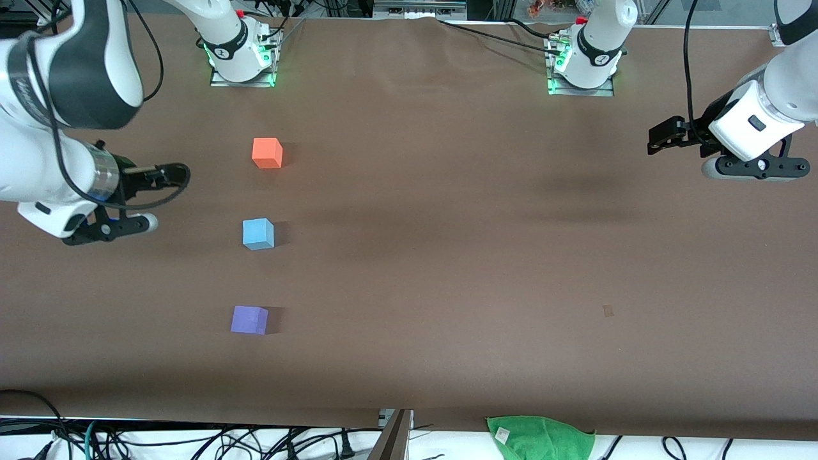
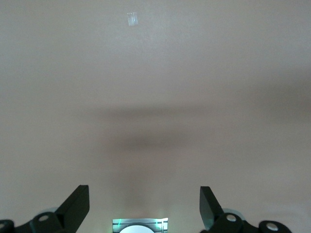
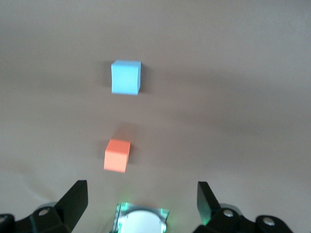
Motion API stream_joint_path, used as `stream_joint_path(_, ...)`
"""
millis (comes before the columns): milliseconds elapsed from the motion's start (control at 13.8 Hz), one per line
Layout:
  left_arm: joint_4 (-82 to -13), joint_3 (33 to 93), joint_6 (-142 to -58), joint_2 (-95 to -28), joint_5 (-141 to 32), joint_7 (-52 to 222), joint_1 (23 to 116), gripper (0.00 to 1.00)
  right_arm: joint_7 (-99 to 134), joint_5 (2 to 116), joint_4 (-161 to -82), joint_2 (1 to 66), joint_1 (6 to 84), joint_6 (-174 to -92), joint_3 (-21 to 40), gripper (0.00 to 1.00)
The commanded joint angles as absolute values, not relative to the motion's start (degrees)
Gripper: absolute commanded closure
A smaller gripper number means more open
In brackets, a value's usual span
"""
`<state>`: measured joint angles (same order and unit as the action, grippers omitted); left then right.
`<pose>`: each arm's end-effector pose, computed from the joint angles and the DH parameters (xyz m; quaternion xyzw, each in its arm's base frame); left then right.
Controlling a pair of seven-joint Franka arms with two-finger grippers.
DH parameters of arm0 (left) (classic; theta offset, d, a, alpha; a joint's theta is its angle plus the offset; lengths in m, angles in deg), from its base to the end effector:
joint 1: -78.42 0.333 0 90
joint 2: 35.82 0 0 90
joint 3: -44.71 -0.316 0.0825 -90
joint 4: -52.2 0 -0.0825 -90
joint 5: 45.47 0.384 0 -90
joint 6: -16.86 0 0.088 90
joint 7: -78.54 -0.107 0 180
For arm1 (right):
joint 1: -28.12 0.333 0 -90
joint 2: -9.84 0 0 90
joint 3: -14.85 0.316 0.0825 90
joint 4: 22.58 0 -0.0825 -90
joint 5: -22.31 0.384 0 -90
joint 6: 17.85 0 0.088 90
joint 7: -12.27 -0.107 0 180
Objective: Place blue block between orange and purple blocks
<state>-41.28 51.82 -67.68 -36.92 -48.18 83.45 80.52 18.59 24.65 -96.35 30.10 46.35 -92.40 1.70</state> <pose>0.5434 -0.0525 0.5784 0.9959 -0.0011 -0.0892 0.0172 0.6159 0.0842 0.5304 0.9810 0.1003 -0.1650 0.0179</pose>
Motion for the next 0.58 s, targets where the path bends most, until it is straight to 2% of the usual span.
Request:
stream_joint_path(0,-39.64,51.83,-66.46,-37.49,-48.9,82.67,80.44,0.0,16.32,24.5,-94.73,27.25,45.53,-89.05,2.19,0.01)
stream_joint_path(145,-39.64,51.83,-66.46,-37.49,-48.9,82.67,80.44,0.0,16.39,24.51,-97.09,24.36,43.86,-89.48,4.02,0.01)
stream_joint_path(290,-39.64,51.83,-66.46,-37.49,-48.9,82.67,80.44,0.0,16.66,24.16,-102.18,20.5,37.99,-93.06,11.47,0.01)
stream_joint_path(507,-39.64,51.83,-66.46,-37.49,-48.9,82.67,80.44,0.0,17.01,24.24,-106.34,15.57,33.84,-96.86,13.0,0.01)
